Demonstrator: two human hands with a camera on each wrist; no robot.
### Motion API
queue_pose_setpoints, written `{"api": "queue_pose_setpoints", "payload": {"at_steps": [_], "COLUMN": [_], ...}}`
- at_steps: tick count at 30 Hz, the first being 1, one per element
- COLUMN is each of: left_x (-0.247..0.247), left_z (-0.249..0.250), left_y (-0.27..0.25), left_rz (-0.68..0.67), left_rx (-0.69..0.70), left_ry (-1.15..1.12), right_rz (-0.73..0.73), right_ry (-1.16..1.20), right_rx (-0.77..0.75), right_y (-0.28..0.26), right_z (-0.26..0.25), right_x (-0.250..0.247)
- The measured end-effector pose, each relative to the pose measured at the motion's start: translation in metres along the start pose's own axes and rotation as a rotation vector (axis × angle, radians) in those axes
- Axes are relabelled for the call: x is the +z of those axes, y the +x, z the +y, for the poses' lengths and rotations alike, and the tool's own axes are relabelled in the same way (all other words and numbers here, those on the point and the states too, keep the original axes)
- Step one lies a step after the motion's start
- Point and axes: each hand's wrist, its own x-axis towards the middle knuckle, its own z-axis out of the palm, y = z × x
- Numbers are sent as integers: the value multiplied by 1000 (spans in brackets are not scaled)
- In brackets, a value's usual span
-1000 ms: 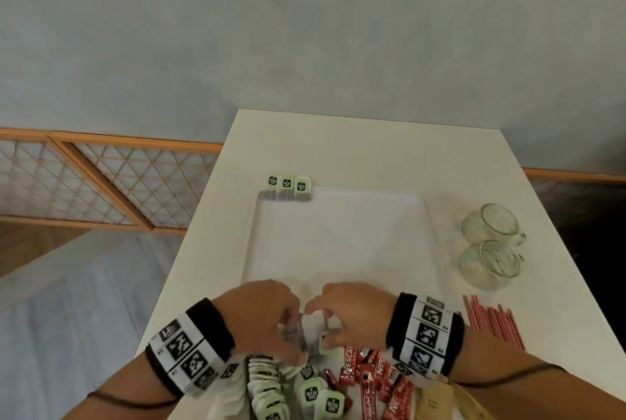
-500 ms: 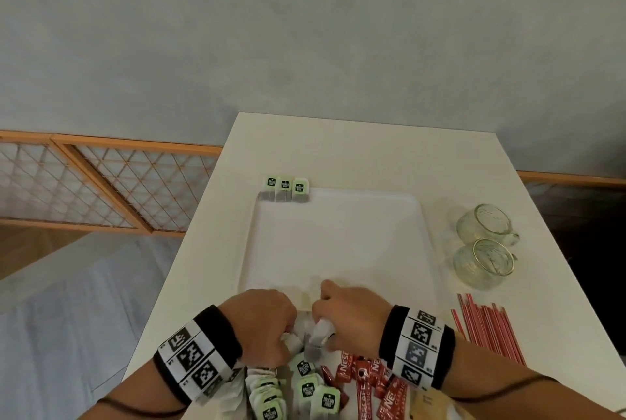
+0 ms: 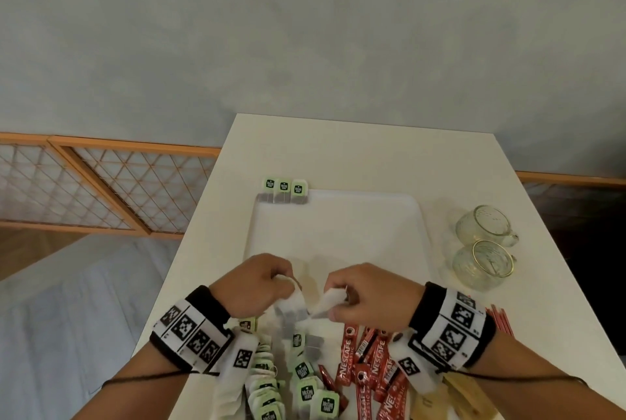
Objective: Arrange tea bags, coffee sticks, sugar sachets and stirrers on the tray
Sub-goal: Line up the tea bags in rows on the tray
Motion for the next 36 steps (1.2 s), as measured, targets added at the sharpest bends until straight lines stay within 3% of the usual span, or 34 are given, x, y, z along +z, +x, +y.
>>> {"api": "queue_pose_setpoints", "payload": {"at_steps": [5,9,15,19,26,36], "left_x": [2,4,9,7,12,2], "left_z": [13,13,15,15,12,10], "left_y": [12,22,26,26,29,33], "left_rz": [83,201,103,54,148,304], "left_rx": [-49,-153,-173,-142,-63,-60], "left_ry": [-473,-674,-850,-887,-606,-529], "right_rz": [73,104,245,314,353,351], "right_ry": [162,225,334,341,445,549], "right_rx": [-58,-46,45,102,106,100], "right_y": [12,27,50,57,63,58], "right_z": [-6,-3,14,23,25,27], "right_x": [-18,-20,-9,-2,8,6]}}
